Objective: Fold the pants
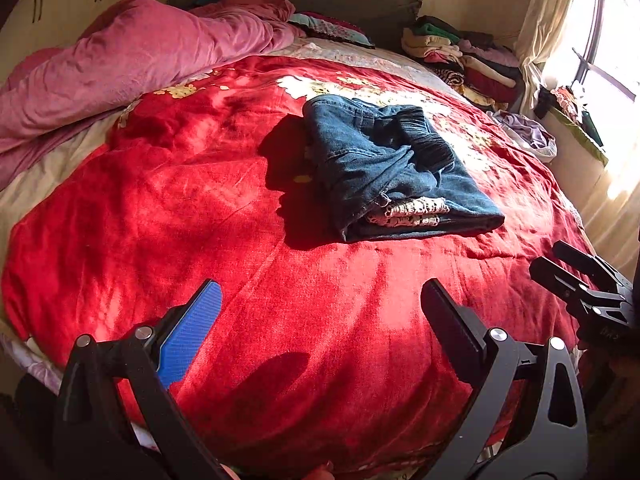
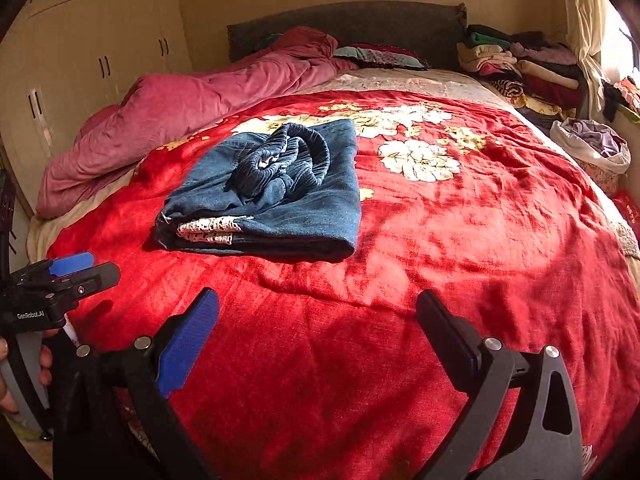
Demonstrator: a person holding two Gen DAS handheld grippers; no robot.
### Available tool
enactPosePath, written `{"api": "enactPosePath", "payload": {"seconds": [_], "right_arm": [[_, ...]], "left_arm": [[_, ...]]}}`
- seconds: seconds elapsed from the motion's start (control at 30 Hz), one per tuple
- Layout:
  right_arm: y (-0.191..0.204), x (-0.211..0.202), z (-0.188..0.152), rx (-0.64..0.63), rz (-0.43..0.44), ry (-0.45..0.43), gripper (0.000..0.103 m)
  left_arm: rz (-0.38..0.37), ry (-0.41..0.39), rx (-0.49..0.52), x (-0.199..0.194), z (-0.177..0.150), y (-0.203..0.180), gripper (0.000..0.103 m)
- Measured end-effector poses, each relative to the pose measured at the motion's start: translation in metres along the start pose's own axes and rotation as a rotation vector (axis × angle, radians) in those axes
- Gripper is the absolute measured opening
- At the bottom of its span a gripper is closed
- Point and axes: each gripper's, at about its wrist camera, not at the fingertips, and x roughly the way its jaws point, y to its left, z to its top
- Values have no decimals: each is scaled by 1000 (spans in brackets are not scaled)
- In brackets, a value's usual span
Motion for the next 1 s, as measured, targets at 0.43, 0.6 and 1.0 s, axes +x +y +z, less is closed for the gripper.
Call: {"api": "enactPosePath", "payload": {"seconds": [0.43, 0.6, 1.0], "right_arm": [[3, 1, 2, -9, 2, 8, 98], [5, 0, 4, -19, 1, 4, 98], [3, 0, 5, -16, -6, 8, 98]], "left_arm": [[8, 0, 1, 0, 0, 0, 93], [7, 1, 3, -1, -1, 0, 93], [13, -2, 1, -2, 0, 1, 93]]}}
